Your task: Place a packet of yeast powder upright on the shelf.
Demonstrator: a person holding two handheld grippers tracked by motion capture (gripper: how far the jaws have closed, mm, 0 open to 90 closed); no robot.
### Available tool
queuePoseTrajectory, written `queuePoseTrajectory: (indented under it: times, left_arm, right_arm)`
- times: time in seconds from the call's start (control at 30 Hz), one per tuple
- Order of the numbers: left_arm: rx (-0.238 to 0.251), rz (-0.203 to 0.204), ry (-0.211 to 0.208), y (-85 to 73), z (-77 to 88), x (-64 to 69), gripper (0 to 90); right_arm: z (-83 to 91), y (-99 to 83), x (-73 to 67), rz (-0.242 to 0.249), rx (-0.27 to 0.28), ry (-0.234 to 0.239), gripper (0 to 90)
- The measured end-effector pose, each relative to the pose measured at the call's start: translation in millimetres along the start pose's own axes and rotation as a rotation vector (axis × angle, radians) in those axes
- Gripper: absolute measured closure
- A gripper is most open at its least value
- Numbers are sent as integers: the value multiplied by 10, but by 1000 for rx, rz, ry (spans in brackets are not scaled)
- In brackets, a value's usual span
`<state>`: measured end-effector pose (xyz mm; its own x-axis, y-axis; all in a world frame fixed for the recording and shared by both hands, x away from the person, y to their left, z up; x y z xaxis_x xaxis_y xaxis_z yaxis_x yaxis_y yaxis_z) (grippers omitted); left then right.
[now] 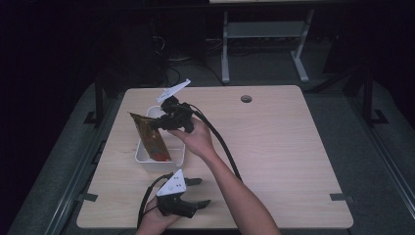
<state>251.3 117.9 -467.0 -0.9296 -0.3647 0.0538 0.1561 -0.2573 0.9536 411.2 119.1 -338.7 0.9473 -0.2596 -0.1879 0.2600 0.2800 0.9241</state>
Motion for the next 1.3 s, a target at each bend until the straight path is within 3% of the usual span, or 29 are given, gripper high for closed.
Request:
queuePoseTrajectory:
  times: [1.3]
  left_arm:
    - [-1, 7, 7, -8, 9, -14, 267]
  right_arm:
    - [-14, -300, 153, -74, -4, 23, 865]
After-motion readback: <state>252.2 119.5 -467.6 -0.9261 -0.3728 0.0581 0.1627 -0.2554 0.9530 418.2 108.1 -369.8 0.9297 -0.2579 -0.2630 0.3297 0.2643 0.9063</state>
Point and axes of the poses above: each handheld gripper's, and its own axes: z roughly backward along the jaws, y roughly out of its top, x roughly to its right, the point moved 5 cm from there along -z, roughly forward along the jaws, and after that the axes turned 12 degrees about x, right-handed, at the moved point
